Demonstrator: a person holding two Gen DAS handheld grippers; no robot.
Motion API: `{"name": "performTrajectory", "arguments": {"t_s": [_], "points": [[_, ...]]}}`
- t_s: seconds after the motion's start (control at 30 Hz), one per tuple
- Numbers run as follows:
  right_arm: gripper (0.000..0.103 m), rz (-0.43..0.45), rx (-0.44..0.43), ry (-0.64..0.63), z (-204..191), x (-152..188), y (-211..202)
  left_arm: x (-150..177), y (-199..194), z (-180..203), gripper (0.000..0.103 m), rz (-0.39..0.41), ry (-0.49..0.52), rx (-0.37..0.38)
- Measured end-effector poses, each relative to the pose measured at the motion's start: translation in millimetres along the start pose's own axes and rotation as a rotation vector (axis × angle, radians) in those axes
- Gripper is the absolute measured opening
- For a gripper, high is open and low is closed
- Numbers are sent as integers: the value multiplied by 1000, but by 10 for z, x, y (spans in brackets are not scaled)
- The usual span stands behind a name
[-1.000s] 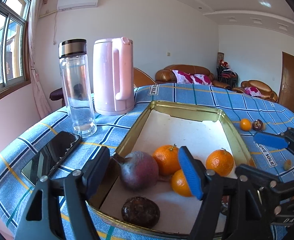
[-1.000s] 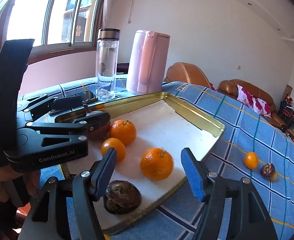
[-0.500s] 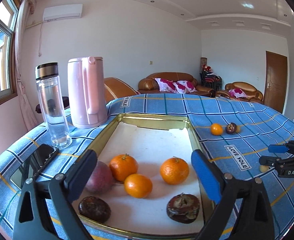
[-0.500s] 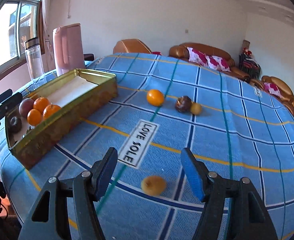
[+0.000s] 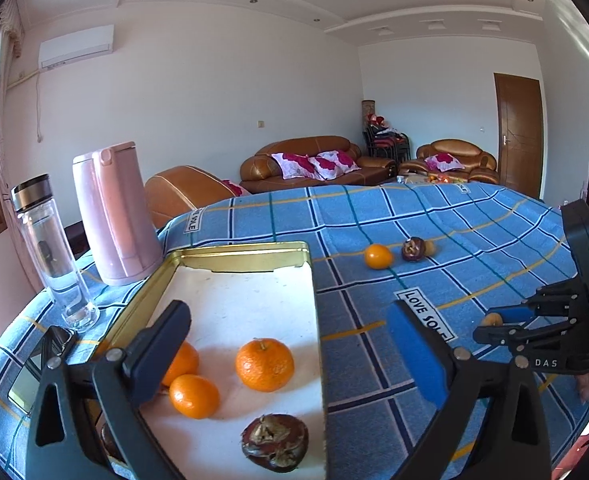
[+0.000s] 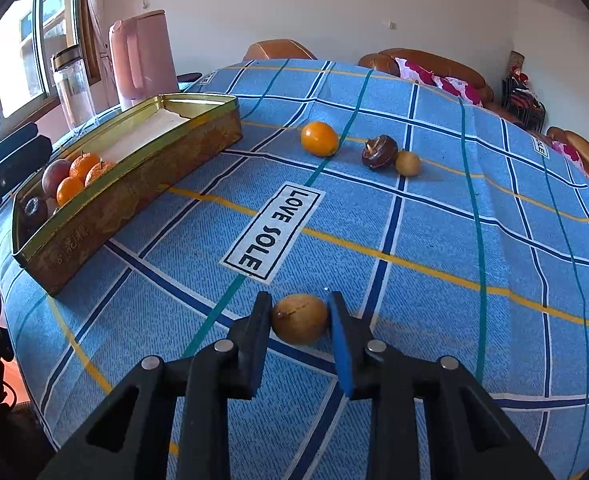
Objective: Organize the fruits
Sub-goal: 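Grasp a small tan fruit with the right gripper while the left approaches a tangerine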
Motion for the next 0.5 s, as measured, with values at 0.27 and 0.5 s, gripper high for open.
{"name": "performTrajectory", "arguments": {"t_s": [0.27,0.5], "points": [[30,56,54,54,308,-362,-37,-307,360,437,101,-50,46,64],[30,72,90,120,546,-671,198,-464,976,664,100,-125,49,68]]}}
Point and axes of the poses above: each gripper's, at about its wrist camera, not at the fingertips, and y roughly the way its jaws point, z to its right, x to its underside, the point moved 9 cm from there along y, roughly the way its jaws point, and after that the axes turned 15 degrees about x, right-handed, at the moved point
